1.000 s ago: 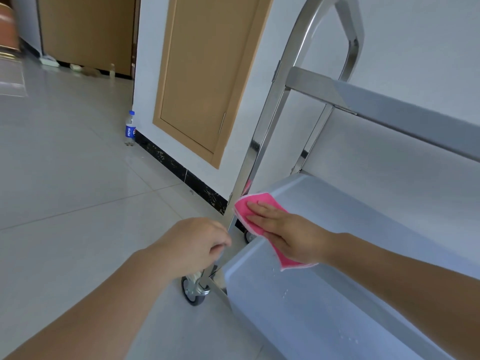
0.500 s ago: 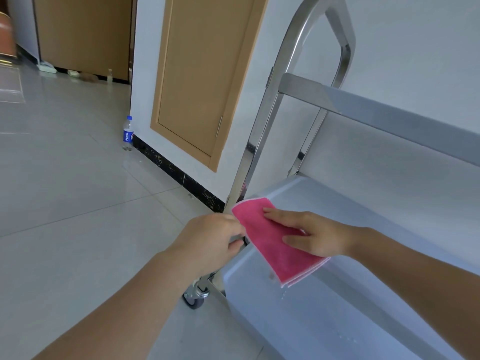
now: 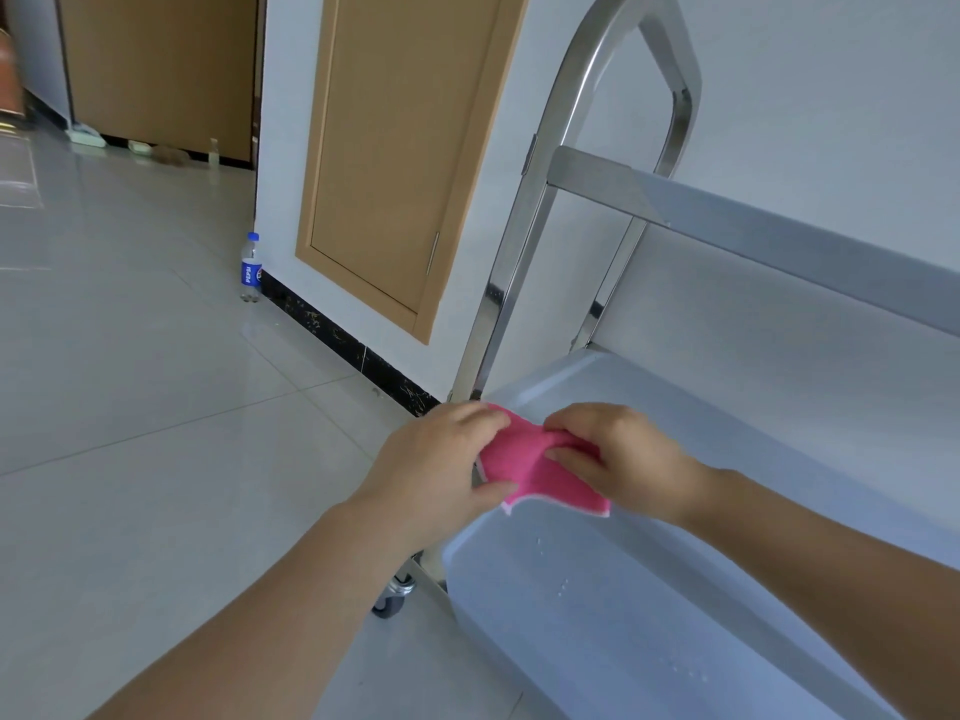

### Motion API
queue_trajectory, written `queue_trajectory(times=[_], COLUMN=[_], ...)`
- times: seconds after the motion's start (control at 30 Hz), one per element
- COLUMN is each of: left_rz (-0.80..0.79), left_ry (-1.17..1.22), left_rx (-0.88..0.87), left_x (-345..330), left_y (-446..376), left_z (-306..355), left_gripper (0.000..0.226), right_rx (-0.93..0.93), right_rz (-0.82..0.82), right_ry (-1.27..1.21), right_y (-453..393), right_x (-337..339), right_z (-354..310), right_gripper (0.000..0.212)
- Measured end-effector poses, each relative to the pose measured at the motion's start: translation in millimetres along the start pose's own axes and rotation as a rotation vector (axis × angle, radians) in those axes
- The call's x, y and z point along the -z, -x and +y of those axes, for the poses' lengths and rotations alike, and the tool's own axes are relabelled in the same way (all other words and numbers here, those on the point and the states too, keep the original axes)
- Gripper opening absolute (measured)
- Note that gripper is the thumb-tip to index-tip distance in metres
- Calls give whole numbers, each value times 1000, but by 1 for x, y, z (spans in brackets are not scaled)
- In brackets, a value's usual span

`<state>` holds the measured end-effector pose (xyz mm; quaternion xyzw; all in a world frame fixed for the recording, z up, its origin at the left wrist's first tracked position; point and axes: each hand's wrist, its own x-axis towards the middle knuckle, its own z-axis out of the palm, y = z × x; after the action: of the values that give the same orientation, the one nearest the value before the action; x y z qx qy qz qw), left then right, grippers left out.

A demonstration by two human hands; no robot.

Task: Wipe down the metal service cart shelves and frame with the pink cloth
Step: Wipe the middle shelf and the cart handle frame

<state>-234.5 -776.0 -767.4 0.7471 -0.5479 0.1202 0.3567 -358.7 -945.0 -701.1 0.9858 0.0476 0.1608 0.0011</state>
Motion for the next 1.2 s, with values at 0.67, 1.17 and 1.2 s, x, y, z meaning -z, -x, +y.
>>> queue_trajectory(times=[0.67,1.17,1.2], left_rz=[472,332,329], left_ry=[314,159,156], left_rx=[247,155,158], left_x=[46,39,39], left_y=[-21,-12,-12], left_z=[-14,-21,-21], left_gripper=[29,24,24], right_rx=[-11,141,147], right_rz=[334,341,317], right_ry=[346,1186,1223], right_y=[-103,-114,-113], right_x=[41,56,56], right_z=[-13,-6,-6], right_gripper=[30,44,45])
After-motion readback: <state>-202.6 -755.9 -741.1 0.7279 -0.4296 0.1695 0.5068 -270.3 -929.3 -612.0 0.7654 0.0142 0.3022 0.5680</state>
